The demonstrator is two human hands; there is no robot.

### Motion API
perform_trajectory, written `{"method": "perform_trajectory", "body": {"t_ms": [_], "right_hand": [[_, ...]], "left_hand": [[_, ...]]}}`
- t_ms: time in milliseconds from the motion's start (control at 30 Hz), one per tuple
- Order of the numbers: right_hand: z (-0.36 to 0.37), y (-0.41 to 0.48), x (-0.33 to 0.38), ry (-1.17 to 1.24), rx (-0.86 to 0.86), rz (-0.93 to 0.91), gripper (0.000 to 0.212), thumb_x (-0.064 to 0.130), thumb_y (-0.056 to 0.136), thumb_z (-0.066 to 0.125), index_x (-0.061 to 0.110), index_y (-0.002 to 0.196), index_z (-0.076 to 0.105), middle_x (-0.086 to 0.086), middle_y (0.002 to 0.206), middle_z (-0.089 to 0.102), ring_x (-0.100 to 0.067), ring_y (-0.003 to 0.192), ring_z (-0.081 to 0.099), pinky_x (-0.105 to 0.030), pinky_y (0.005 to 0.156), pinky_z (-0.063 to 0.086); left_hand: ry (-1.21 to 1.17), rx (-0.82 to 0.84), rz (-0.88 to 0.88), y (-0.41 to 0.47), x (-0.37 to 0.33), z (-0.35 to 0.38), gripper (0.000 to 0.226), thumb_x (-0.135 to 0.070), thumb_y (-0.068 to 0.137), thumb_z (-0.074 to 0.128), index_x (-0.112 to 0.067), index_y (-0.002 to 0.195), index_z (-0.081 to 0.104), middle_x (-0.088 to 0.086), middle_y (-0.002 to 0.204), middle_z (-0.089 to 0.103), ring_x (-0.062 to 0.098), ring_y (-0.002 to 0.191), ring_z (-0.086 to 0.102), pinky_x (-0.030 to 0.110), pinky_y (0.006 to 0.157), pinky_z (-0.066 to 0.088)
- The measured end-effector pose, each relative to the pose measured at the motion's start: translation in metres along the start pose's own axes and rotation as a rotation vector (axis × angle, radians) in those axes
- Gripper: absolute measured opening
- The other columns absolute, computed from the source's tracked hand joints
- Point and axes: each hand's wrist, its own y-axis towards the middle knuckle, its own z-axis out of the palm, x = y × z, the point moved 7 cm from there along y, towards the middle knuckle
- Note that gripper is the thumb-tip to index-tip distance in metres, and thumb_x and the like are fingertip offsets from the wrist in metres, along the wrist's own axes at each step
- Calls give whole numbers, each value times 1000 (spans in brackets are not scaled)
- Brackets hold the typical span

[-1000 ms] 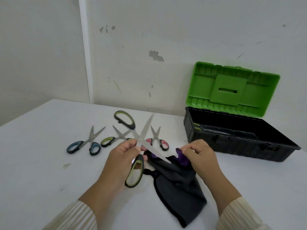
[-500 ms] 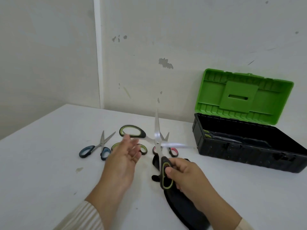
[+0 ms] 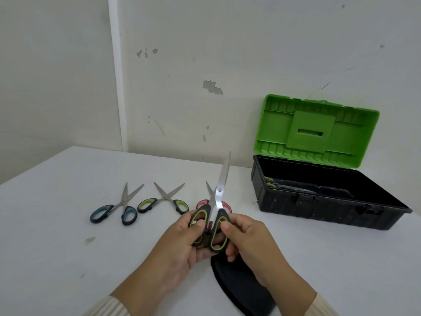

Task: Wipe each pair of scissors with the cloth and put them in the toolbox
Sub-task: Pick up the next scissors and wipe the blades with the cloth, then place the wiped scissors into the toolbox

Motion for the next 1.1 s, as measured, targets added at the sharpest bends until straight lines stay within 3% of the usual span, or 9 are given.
{"method": "perform_trajectory", "body": {"t_ms": [100,200,367,567,700,800,900,1000,1100], "right_hand": [[-23,3,19,-448,-192,-280,33,15,90,53,21,122,55,8,105,57,-8,78,58,-20,70,47],[-12,1,32,-941,-137,-587,56,-4,77,55,18,128,49,0,136,45,-22,107,54,-31,83,51],[-26,-7,42,-988,-96,-594,32,4,80,52,14,107,66,-3,106,63,-24,94,59,-33,79,55],[-97,1,18,-979,-170,-263,21,14,85,53,21,101,66,-1,101,58,-18,91,57,-24,75,45],[-156,15,0,-1024,-282,-76,19,16,84,55,22,96,68,-3,96,57,-23,91,58,-19,67,32],[-189,36,15,-1055,-375,-89,17,15,80,59,18,93,70,-12,97,65,-29,89,61,-26,72,42],[-209,68,36,-1121,-385,-102,19,12,80,58,16,92,72,-9,94,70,-27,87,63,-26,75,46],[-223,119,31,-1323,-260,21,22,10,81,54,13,93,72,-5,97,71,-23,87,65,-24,64,45],[-224,153,8,-1501,-47,135,24,9,83,51,10,97,71,-4,99,71,-21,81,65,-21,45,35]], "left_hand": [[27,4,-43,1,-1,-4,24,-7,98,43,-10,112,62,19,96,74,27,72,71,36,62,60],[93,60,-98,-3,1,-3,22,-7,96,46,-7,110,63,21,93,73,27,64,68,34,58,58],[111,183,-136,-14,0,12,26,-20,83,57,-3,98,70,25,89,71,27,58,64,32,57,55],[373,-89,152,11,2,37,50,-51,94,34,-18,99,72,4,102,75,21,99,67,35,90,49],[1086,-120,377,39,21,76,37,-34,96,41,-20,128,56,-4,130,58,16,127,46,27,105,33],[1570,-54,401,60,46,101,47,-37,96,37,-25,141,39,-7,146,41,14,136,33,31,113,23],[1742,-68,421,70,57,106,49,-37,90,28,-23,128,55,-6,133,54,16,126,46,33,108,29],[1747,-90,510,71,59,106,43,-33,76,35,-21,88,75,-6,92,72,15,88,68,33,81,53],[1759,-132,536,70,60,105,38,-32,74,38,-22,80,75,-8,84,72,12,81,68,30,76,55]]}}
